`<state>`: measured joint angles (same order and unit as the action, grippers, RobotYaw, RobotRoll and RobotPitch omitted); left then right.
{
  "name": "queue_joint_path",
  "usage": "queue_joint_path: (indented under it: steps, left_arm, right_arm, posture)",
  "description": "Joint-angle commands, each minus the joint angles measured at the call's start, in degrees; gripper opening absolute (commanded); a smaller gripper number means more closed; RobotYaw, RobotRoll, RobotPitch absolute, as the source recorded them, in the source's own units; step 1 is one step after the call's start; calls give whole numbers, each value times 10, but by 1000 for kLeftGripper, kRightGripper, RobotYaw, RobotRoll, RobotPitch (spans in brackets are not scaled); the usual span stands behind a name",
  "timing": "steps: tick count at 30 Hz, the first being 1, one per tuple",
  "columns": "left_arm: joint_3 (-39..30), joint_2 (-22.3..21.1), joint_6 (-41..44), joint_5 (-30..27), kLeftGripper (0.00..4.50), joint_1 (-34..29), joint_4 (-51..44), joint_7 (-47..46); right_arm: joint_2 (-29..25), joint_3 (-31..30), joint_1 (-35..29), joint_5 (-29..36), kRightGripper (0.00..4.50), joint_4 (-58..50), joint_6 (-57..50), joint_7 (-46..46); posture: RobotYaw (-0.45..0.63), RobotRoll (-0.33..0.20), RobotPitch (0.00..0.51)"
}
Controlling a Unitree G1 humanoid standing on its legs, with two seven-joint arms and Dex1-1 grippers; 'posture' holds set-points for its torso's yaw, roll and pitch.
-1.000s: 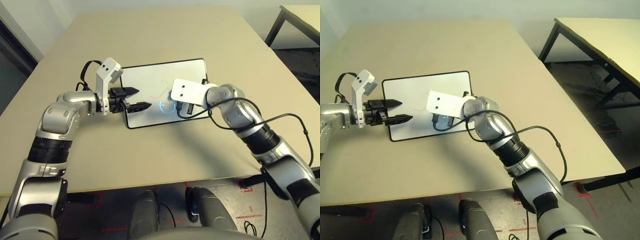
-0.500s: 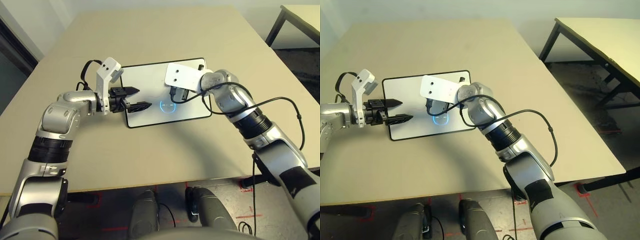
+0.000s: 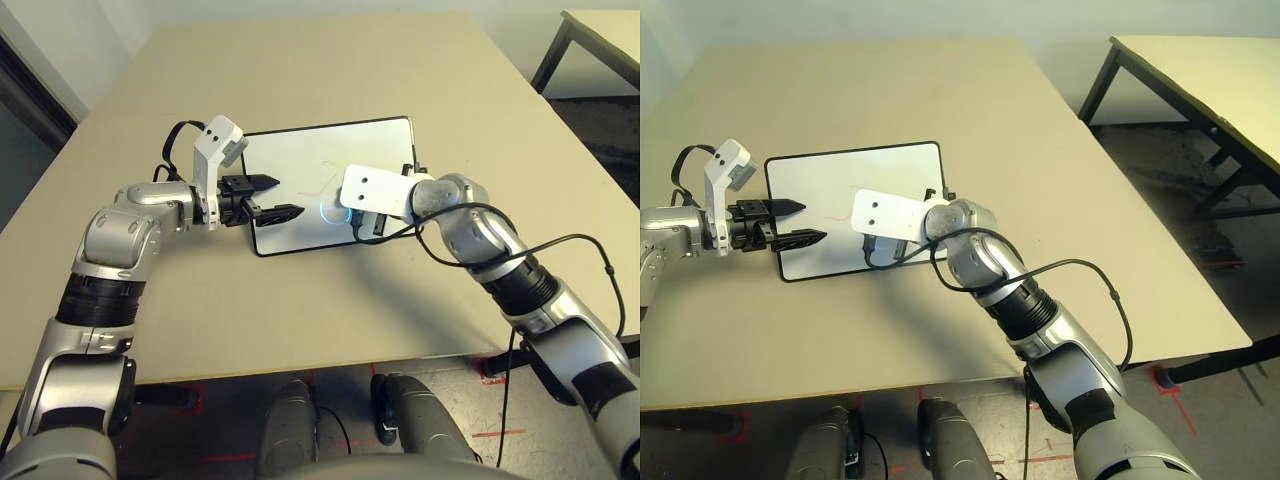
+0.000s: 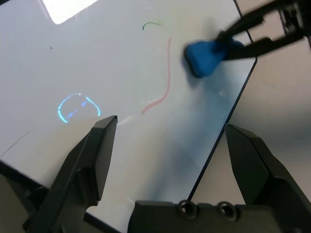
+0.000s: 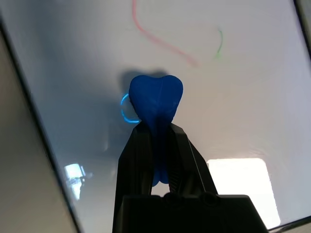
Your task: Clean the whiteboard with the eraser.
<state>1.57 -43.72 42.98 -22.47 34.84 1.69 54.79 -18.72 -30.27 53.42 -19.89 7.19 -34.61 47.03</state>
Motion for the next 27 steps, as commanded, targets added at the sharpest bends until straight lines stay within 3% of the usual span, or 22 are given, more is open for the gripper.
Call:
queue_joint_path:
  steps: [1, 8, 18, 27]
  left_arm:
    - [5, 2, 1, 2, 4500, -2, -5, 3]
    - [2, -2, 4, 0, 4500, -10, -12, 4]
    - [1, -3, 5, -1, 4500, -14, -14, 2]
    - [2, -2, 3, -1, 4500, -15, -13, 3]
  right_arm:
    - [11, 18, 40, -1, 333, 68, 30, -25]
    - [20, 27, 62, 0, 333, 115, 64, -38]
    - [-21, -11, -49, -7, 332, -68, -7, 31]
    - [21, 17, 40, -2, 331, 54, 40, -12]
  posture:
    - [-23, 0, 133]
    - [-15, 0, 134]
    - [-22, 0, 137]
    - [-12, 0, 136]
